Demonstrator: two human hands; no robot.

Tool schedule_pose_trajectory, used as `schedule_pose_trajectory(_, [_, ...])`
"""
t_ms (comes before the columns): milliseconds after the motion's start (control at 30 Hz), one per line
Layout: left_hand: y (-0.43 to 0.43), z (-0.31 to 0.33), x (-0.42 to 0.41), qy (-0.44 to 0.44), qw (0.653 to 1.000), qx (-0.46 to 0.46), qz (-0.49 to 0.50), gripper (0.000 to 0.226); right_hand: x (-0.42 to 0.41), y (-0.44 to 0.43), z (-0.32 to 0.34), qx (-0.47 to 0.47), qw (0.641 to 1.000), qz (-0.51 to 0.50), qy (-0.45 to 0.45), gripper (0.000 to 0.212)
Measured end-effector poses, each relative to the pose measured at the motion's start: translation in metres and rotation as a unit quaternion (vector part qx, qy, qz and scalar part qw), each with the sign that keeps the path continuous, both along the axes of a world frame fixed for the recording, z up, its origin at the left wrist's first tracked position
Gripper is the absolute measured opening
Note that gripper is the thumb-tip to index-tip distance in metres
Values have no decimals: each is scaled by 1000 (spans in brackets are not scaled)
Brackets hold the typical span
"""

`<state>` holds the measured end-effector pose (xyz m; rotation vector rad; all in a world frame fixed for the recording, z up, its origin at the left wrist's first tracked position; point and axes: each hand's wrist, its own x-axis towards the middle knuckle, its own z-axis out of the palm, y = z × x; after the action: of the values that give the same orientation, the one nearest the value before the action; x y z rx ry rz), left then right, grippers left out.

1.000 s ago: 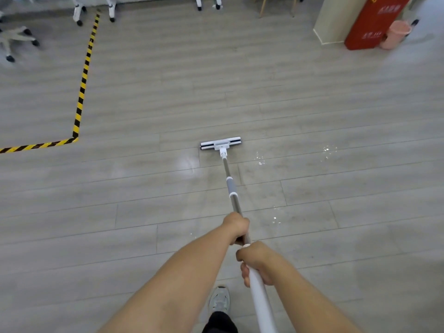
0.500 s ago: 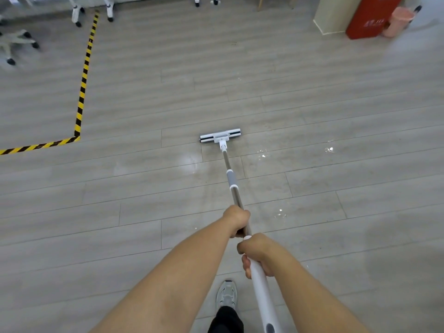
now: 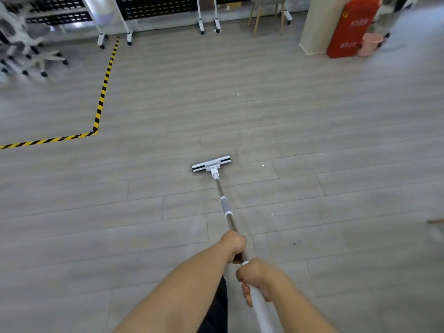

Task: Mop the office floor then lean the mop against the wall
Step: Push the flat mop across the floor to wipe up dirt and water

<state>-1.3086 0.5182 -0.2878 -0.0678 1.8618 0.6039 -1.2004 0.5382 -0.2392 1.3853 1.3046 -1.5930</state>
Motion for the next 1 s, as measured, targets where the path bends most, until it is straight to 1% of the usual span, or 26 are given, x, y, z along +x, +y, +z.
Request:
schedule_pose_trajectory(67, [-24, 13, 36, -3, 1000, -9, -2, 18, 37, -22, 6, -6, 1000, 5, -12, 18])
schedule_pose_trajectory(167, [-45, 21, 69, -14, 1000, -6, 13, 16, 69, -43, 12, 0, 1000, 12, -8, 37])
schedule_pose_trajectory(300, [-50, 25, 69, -14, 1000, 4, 24, 14, 71, -47, 21, -4, 1000, 1, 11, 41])
schedule_pose_trajectory(433, [-39, 14, 43, -18, 999, 5, 29, 23, 46, -35, 19, -18, 999, -29, 11, 37])
schedule_pose_trajectory(567, [-17, 0, -3, 4, 999, 8, 35, 26, -1, -16, 14, -20, 999, -34, 7, 21])
schedule_pose_trajectory(633, [-6, -8, -36, 13, 999, 5, 34, 28, -34, -7, 9, -21, 999, -40, 7, 18])
schedule_pose_trajectory(700, [5, -19, -75, 20, 999, -4, 27, 28, -72, 1, 0, -24, 999, -47, 13, 21])
schedule_pose_trajectory(833, [28, -41, -155, 39, 999, -7, 18, 29, -153, 16, -23, -26, 997, -74, 20, 37])
schedule_pose_trajectory(1000, [57, -62, -254, 49, 999, 3, 14, 27, -250, 40, -49, -26, 994, -98, 37, 37])
